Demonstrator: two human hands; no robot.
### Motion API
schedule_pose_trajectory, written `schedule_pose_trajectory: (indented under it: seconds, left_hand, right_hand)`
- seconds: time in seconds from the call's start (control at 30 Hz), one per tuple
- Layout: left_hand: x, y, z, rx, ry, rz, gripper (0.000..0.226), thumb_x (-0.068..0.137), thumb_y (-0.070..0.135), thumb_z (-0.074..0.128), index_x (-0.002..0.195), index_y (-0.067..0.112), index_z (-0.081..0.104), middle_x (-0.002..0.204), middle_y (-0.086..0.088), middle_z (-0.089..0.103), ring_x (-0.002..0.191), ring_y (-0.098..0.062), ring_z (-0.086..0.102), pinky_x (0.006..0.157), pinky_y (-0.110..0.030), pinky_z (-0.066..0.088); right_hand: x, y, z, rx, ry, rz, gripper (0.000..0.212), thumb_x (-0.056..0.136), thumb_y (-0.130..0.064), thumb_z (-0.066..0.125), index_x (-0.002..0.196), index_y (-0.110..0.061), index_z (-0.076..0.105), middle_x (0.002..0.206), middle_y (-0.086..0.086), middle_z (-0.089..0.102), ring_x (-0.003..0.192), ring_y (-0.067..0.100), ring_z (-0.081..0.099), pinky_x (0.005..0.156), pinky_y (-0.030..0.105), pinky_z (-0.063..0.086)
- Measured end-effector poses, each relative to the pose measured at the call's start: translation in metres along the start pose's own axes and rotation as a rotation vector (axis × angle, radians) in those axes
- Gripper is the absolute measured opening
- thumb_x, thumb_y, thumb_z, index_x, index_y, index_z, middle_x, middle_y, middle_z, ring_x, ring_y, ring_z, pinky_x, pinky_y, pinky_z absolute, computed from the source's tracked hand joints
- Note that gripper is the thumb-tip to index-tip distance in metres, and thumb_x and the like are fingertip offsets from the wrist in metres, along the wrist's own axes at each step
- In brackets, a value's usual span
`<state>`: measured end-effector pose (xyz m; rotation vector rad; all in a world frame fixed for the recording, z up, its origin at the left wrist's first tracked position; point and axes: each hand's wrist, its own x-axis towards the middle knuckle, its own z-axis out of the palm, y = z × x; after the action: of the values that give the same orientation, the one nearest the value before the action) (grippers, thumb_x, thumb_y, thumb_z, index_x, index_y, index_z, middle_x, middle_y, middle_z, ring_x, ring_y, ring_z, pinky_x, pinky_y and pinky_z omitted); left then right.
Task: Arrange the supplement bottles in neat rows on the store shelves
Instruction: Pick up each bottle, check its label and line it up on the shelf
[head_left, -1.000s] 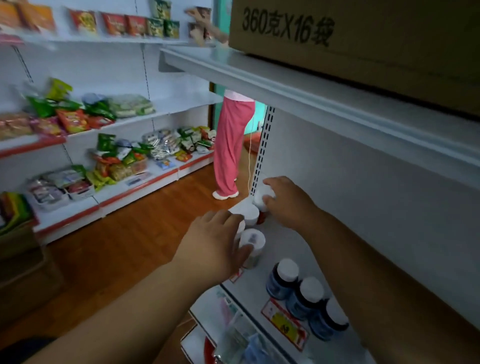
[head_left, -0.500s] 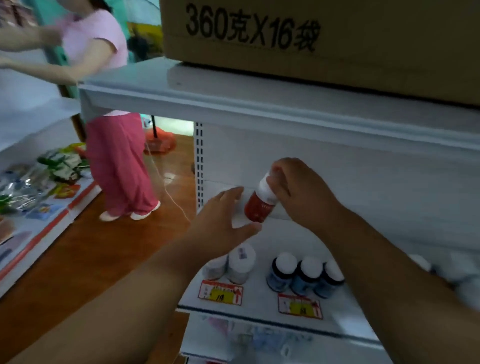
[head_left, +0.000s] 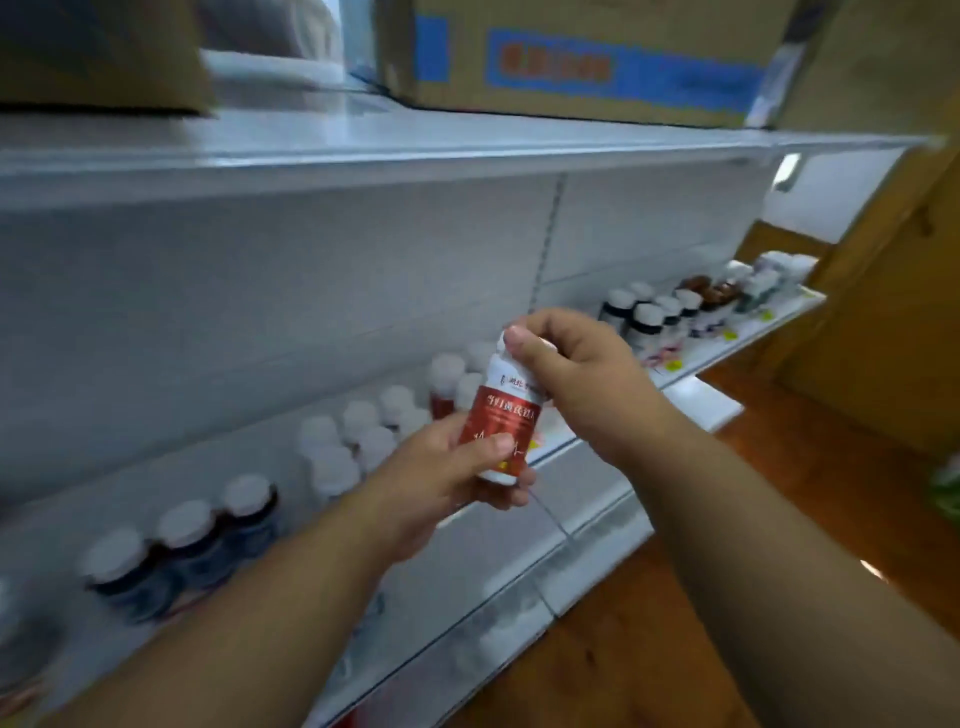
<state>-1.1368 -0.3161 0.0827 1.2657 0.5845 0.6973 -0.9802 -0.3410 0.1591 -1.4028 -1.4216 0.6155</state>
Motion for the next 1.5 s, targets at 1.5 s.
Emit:
schedule_pose_trajectory:
  seconds: [1.5]
  left_hand:
    - [0.601,-0.137,0.424,0.513,0.605,0.046,0.056,0.067,0.065,0.071,0.114,0.049,0.045,0.106,0.029,0.062,0.095,0.008,0.061,0.073,-0.008,0.046]
  right_hand:
    - [0.326,0.416,-0.562,-0.002,-0.395,-0.118,0.019,0.085,-0.038,0.068,0.104,-0.037,0.064,0.093,-0.021,0.065,0.085,0.0,0.064,0.071,0.021,0.054]
